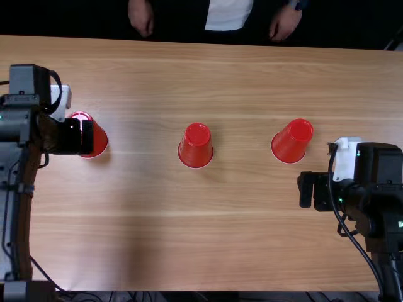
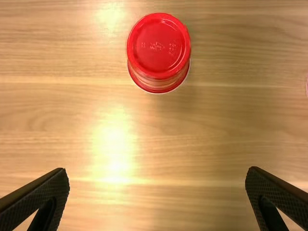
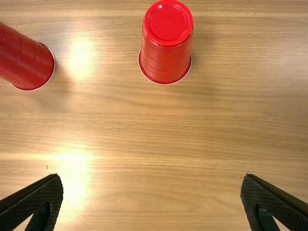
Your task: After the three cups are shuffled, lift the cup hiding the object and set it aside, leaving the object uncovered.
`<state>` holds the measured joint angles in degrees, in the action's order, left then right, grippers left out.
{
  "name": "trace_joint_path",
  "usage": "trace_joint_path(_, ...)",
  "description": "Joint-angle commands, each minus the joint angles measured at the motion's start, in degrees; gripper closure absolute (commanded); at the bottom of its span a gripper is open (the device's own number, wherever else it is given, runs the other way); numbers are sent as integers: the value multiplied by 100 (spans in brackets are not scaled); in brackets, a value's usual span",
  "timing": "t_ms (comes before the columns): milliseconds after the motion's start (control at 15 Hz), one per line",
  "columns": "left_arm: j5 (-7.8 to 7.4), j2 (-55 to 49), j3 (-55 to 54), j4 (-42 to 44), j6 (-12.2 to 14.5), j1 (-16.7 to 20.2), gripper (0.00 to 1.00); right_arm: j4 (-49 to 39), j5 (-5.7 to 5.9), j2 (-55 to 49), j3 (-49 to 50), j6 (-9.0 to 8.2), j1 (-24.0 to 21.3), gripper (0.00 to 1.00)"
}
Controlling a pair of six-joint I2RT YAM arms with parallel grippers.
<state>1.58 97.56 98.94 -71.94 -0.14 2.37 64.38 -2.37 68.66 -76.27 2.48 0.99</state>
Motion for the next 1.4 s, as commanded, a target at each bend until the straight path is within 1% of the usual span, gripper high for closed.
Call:
trace_joint_path(0, 263, 360, 21, 22, 25, -97, 0, 2, -58, -64, -125, -69, 59, 0)
trace_joint_path(67, 379, 580, 29, 43, 25, -105, 0, -9, -58, -64, -116, -69, 59, 0)
trace_joint_path(133, 401, 756, 108, 191, 25, -132, 0, -9, -58, -64, -72, -69, 59, 0)
trace_joint_path(267, 401, 1046, 152, 465, -17, -149, 0, -9, -58, -55, -28, -90, 59, 0)
trace_joint_path(400, 401, 1354, 275, 687, -28, -149, 0, -19, -48, -55, -11, -269, 59, 0)
trace_joint_path(467, 401, 1485, 363, 708, -28, -149, 0, -19, -48, -46, -2, -290, 50, 0)
trace_joint_path(1000, 401, 2452, 1066, 729, -39, -140, 0, -30, -48, -37, 183, -301, 32, 0)
trace_joint_path(1133, 432, 2593, 1189, 718, -39, -149, 0, -30, -48, -37, 235, -301, 32, 0)
trace_joint_path(1200, 474, 2689, 1216, 708, -39, -149, 0, -30, -48, -37, 244, -301, 24, 0)
trace_joint_path(1333, 485, 2751, 1216, 718, -49, -149, 0, -30, -48, -37, 253, -301, 24, 0)
